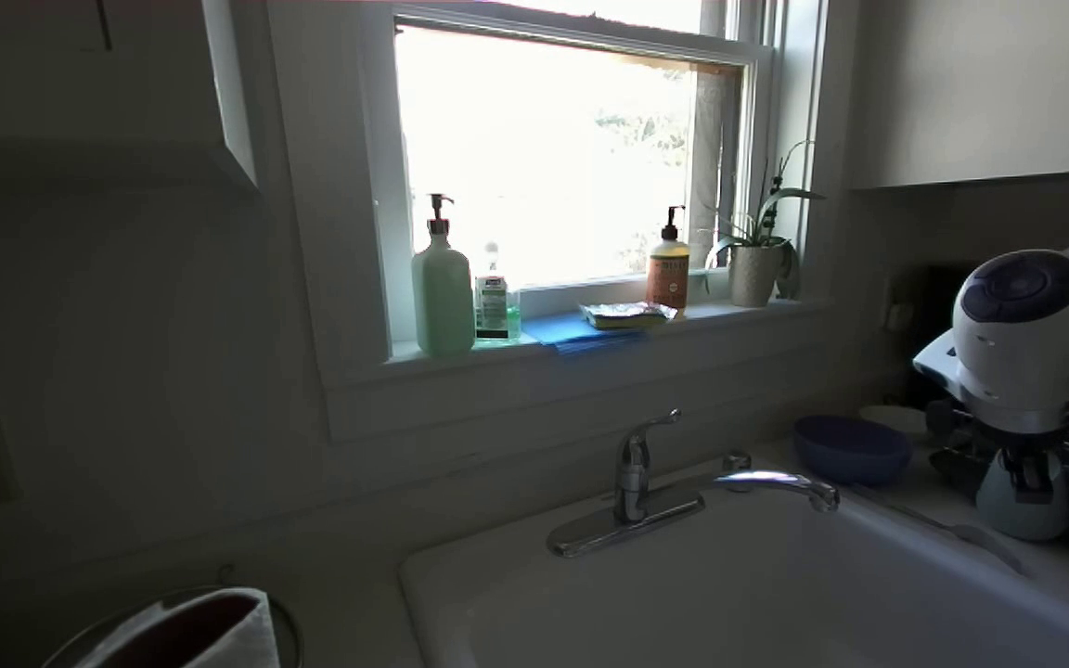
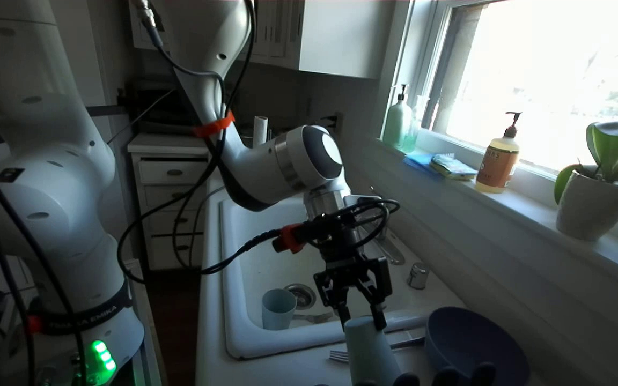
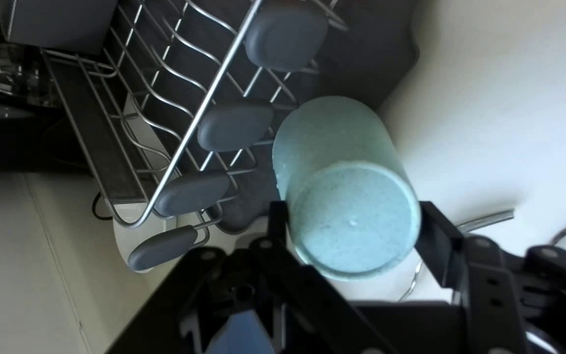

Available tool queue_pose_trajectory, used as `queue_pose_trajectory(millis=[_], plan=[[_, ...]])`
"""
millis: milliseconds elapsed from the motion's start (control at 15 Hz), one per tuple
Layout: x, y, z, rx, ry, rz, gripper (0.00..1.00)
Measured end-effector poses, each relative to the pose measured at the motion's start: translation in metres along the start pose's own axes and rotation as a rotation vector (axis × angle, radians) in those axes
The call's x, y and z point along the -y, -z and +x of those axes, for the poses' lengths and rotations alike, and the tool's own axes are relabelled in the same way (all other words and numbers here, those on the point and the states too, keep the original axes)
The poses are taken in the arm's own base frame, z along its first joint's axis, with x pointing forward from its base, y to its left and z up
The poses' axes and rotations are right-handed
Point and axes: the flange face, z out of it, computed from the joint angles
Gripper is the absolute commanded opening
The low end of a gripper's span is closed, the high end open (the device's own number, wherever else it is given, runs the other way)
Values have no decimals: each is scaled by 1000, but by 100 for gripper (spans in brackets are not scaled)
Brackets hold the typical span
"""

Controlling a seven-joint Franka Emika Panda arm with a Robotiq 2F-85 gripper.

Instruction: Remove the grey cup from the drying rack and put it on the right side of the sink in its upright position

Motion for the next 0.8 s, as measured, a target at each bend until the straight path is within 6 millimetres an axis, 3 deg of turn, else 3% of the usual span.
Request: queue_pose_trajectory(millis=[67, 333, 800], plan=[[3, -2, 1, -4, 7, -13, 89], [12, -3, 6, -15, 24, -38, 100], [18, -14, 4, 2, 41, -39, 100]])
